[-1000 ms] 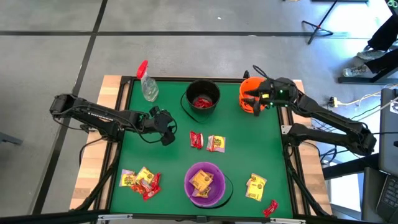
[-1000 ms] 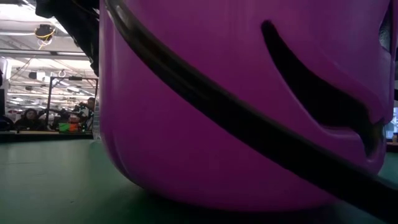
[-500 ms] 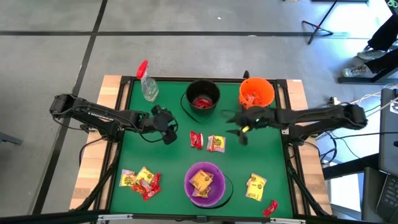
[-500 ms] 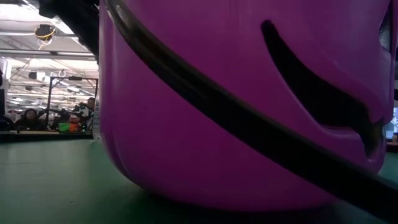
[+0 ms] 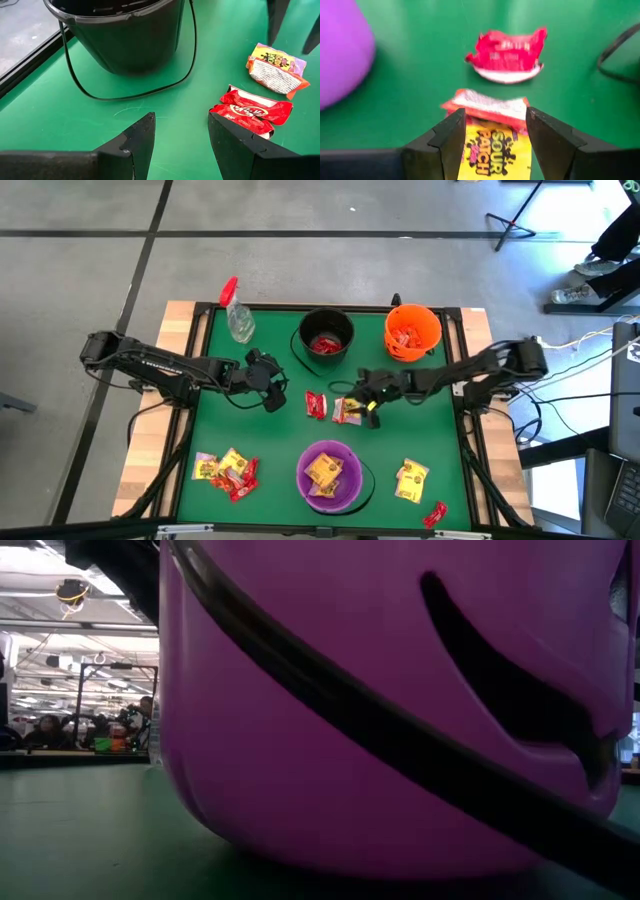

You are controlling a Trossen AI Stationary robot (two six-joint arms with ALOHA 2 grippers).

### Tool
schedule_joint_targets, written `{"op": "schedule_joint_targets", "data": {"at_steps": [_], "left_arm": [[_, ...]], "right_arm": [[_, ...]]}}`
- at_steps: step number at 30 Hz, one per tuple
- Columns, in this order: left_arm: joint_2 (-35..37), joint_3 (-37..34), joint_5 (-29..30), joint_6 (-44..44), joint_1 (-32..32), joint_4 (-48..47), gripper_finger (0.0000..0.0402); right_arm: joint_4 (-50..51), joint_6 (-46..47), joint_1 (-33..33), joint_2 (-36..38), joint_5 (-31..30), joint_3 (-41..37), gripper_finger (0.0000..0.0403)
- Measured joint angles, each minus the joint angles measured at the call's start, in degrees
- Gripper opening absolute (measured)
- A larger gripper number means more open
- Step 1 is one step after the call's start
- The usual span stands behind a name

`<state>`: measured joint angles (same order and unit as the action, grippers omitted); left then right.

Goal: Organize candy in baskets
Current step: Put the top orange candy pack into the orange bucket

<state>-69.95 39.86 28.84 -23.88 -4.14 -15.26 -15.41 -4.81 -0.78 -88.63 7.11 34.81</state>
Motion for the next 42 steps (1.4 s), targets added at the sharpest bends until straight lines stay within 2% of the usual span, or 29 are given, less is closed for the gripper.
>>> {"op": "schedule_joint_targets", "data": {"at_steps": [8,10,16,23,35,42], "left_arm": [[0.00,0.00,0.00,0.00,0.00,0.04,0.0172],[0.00,0.00,0.00,0.00,0.00,0.04,0.0172],[0.00,0.00,0.00,-0.07,0.00,0.00,0.0172],[0.00,0.00,-0.81,-0.11,0.00,-0.01,0.0172],[0.00,0.00,-0.87,-0.12,0.00,2.19,0.0172],[0.00,0.00,-1.01,-0.17,0.00,2.67,0.0172]], "right_arm": [[-5.51,-0.03,0.00,-5.38,-0.04,0.00,0.0204],[-6.90,-0.73,0.00,-5.90,-1.65,0.00,0.0204],[-6.72,-8.60,-0.95,-6.89,-5.17,0.00,0.0204],[-7.59,-13.15,-2.77,-6.89,-5.62,0.02,0.0204],[-7.60,-14.96,-2.58,-6.94,-6.22,0.03,0.0204],[-10.99,-14.84,-2.58,-11.24,-6.59,0.14,0.0204]]}}
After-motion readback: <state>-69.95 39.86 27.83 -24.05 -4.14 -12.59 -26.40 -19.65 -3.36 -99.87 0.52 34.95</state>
